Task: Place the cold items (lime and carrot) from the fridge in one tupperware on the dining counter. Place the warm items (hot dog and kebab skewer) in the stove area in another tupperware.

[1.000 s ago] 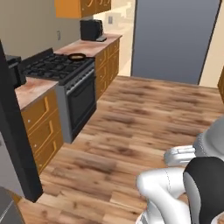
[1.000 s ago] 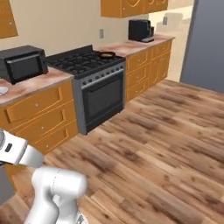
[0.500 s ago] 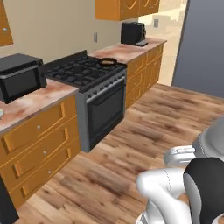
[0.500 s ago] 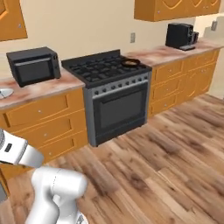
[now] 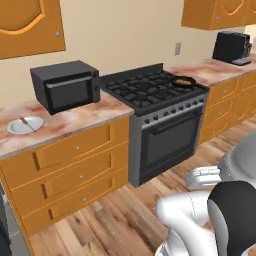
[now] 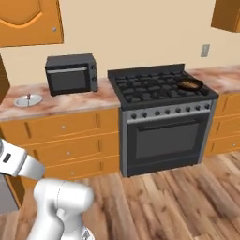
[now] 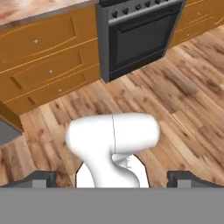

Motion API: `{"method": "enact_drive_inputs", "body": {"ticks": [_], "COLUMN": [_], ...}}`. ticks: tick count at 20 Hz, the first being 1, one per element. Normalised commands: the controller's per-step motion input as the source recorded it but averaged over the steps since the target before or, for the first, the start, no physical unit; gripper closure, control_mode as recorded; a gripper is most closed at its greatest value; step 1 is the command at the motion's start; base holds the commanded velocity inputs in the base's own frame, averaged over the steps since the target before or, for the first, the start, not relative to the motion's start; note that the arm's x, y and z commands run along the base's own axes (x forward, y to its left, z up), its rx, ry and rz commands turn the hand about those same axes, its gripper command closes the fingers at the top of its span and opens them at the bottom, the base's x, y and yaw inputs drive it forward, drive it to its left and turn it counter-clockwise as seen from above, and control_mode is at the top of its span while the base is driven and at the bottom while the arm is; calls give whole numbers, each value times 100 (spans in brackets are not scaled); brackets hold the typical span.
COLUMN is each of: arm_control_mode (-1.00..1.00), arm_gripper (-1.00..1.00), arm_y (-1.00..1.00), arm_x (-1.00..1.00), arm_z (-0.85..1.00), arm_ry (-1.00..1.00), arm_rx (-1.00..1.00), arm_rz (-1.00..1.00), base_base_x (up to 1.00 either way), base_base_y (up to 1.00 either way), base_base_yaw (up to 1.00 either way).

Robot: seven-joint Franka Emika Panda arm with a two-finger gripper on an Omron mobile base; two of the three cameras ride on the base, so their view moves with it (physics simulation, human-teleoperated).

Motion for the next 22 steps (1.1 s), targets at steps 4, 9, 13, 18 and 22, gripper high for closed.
{"method": "enact_drive_inputs", "body": {"ticks": [4,9,13,18,22], "arm_control_mode": [100,100,100,100,100], "arm_gripper": [-100,-100,-100,-100,-100], "arm_y": [0,0,0,0,0], "arm_x": [0,0,0,0,0], "arm_z": [0,0,0,0,0], "arm_ry": [0,0,0,0,0], "arm_rx": [0,0,0,0,0], "arm_rz": [0,0,0,0,0], "base_base_x": [99,88,80,69,64], "base_base_y": [-80,-87,-89,-94,-90], "base_base_yaw": [39,38,38,35,35]}}
